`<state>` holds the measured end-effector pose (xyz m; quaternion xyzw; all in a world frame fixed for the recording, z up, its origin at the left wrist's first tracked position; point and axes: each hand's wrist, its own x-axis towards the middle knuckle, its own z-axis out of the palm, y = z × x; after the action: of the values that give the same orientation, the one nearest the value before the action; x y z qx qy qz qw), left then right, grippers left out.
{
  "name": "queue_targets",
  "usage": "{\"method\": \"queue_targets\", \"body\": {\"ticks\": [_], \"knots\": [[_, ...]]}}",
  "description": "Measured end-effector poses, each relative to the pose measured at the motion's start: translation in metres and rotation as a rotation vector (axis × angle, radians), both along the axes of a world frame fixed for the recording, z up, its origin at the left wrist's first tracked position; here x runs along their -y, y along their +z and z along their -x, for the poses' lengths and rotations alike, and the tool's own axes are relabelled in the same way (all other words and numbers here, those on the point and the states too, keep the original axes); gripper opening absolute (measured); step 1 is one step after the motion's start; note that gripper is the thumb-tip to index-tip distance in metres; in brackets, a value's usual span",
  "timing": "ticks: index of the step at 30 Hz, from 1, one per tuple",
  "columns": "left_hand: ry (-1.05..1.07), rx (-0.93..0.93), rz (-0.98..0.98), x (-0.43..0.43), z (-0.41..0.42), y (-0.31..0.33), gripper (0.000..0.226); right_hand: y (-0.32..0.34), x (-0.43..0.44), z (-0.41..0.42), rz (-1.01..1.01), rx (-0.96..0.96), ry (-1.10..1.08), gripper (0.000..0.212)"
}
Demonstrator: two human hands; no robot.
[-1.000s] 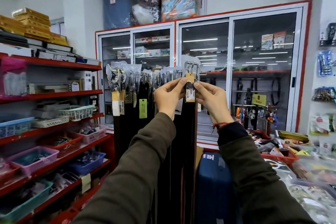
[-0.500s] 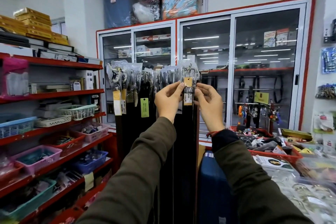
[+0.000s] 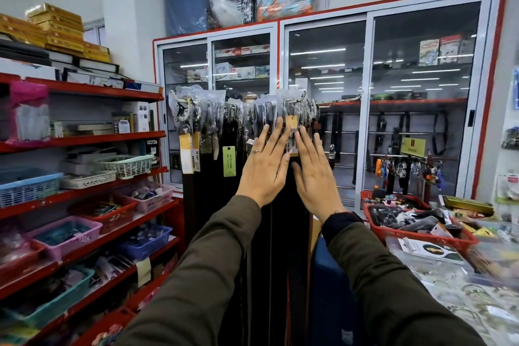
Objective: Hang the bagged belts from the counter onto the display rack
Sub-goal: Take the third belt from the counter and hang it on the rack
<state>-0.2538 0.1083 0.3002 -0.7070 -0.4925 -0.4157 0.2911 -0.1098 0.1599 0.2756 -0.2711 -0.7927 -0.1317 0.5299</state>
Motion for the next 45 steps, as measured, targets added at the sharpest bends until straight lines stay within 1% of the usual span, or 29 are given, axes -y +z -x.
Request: {"method": "queue_targets", "body": {"ticks": [2, 7, 10, 13, 17, 21, 23, 26, 30, 36, 45], "knots": [[0.035, -0.047, 0.019, -0.004, 0.006, 0.000, 0.059, -0.001, -0.004, 0.002, 0.001, 0.007, -0.005, 0.064], [0.071, -0.052, 0.005, 0.008, 0.006, 0.001, 0.058, -0.005, 0.002, 0.009, -0.001, -0.048, -0.027, 0.064], [0.145, -0.089, -0.071, 0.027, 0.010, -0.004, 0.059, -0.009, 0.013, 0.016, 0.013, -0.110, -0.053, 0.061], [0.238, -0.100, -0.150, 0.051, 0.032, -0.012, 0.061, -0.014, 0.030, 0.028, -0.021, -0.138, -0.087, 0.059], [0.342, -0.003, -0.193, 0.081, 0.081, -0.020, 0.062, -0.016, 0.055, 0.055, -0.061, -0.100, -0.059, 0.058], [0.369, 0.117, -0.177, 0.104, 0.128, -0.030, 0.058, -0.016, 0.076, 0.094, -0.085, -0.038, 0.033, 0.057], [0.386, 0.139, -0.154, 0.110, 0.146, -0.035, 0.057, -0.016, 0.086, 0.115, -0.076, -0.016, 0.064, 0.057], [0.380, 0.090, -0.108, 0.111, 0.164, -0.039, 0.057, -0.015, 0.094, 0.142, -0.110, 0.030, 0.066, 0.058], [0.336, -0.019, -0.051, 0.104, 0.178, -0.039, 0.056, -0.014, 0.094, 0.170, -0.136, 0.117, -0.009, 0.059], [0.269, -0.049, 0.024, 0.083, 0.191, -0.034, 0.059, -0.013, 0.070, 0.186, -0.121, 0.178, -0.168, 0.063], [0.243, -0.017, 0.041, 0.065, 0.185, -0.041, 0.063, -0.015, 0.065, 0.186, -0.083, 0.203, -0.218, 0.067]]}}
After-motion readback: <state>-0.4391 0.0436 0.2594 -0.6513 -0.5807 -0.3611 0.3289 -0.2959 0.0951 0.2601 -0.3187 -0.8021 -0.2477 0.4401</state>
